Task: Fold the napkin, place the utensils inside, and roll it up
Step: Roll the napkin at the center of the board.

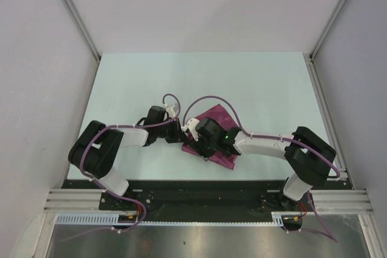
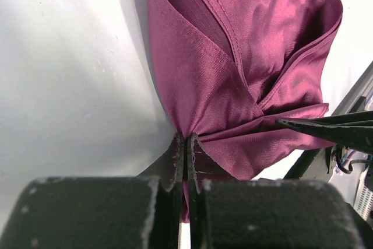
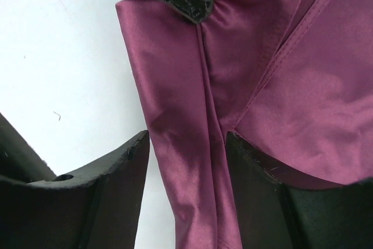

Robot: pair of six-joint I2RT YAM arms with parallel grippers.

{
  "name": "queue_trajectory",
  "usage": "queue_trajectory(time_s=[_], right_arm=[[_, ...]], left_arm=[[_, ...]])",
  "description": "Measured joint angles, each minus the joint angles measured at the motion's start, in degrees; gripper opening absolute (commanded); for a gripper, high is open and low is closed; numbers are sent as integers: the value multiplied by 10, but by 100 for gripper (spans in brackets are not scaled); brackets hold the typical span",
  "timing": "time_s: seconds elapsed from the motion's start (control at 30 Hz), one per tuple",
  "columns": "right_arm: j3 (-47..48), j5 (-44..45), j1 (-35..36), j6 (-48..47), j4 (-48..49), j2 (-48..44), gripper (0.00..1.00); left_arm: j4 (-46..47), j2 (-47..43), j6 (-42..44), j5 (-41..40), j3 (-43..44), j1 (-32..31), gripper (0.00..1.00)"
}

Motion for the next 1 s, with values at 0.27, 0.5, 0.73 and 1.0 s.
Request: queue_trajectory(time_s=[0.27, 0.5, 0.73, 1.0], right_arm=[[-1, -15, 2, -4, 9, 13, 59], [-1, -30, 2, -5, 11, 39, 56], [5, -67, -27, 4, 14, 46, 24], [40, -217, -85, 9, -19, 80, 13]], left_arm=[[-6, 2, 0, 0, 4, 0, 0], [-11, 4, 1, 0, 8, 0, 0], [-16, 4, 7, 0, 11, 0, 27], [-21, -28, 10, 5, 17, 17, 77]])
